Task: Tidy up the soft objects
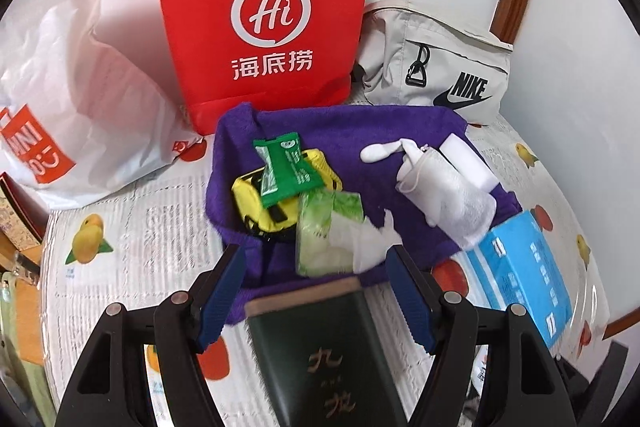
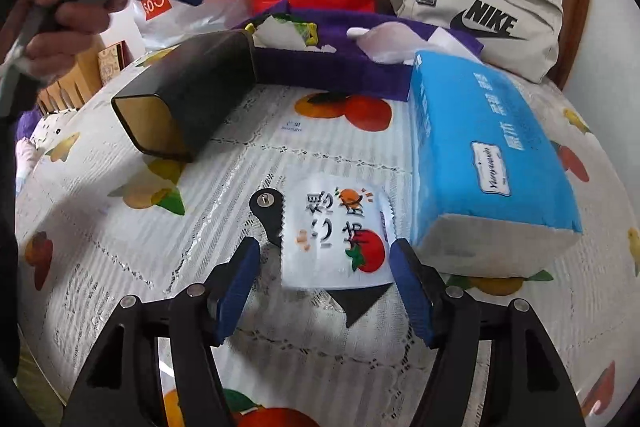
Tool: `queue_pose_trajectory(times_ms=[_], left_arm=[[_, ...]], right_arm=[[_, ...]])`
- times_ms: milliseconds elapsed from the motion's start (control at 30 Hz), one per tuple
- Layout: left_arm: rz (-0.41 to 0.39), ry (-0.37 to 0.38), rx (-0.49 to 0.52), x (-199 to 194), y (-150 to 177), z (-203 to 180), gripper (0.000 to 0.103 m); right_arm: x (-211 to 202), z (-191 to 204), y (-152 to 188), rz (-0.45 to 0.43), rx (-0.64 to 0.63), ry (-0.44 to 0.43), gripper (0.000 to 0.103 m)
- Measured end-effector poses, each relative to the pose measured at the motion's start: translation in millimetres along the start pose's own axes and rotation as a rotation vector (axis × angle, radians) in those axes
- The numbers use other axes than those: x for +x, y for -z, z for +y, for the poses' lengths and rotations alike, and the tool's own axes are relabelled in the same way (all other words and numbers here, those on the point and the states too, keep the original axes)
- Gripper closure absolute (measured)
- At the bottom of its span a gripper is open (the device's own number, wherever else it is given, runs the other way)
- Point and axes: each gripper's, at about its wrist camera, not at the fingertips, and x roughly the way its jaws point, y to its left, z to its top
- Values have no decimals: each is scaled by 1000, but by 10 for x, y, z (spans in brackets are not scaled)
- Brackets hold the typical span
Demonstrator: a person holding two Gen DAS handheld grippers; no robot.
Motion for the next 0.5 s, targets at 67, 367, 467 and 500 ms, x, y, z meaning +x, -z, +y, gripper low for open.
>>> queue_pose_trajectory(times_ms=[67,367,467,500], left_arm=[[-4,2,0,-45,43,19,32],[1,11,6,-154,241,16,32],[1,22,15,-220,340,-40,32],[-2,30,18,-258,386,-70,32]], right_arm=[[-8,-21,-10,-5,10,7,52],[-161,15,-11,-10,-33,-37,86],[-215,-14,5,-9,-25,-48,95],[-243,-34,10,-11,-17,-57,95]])
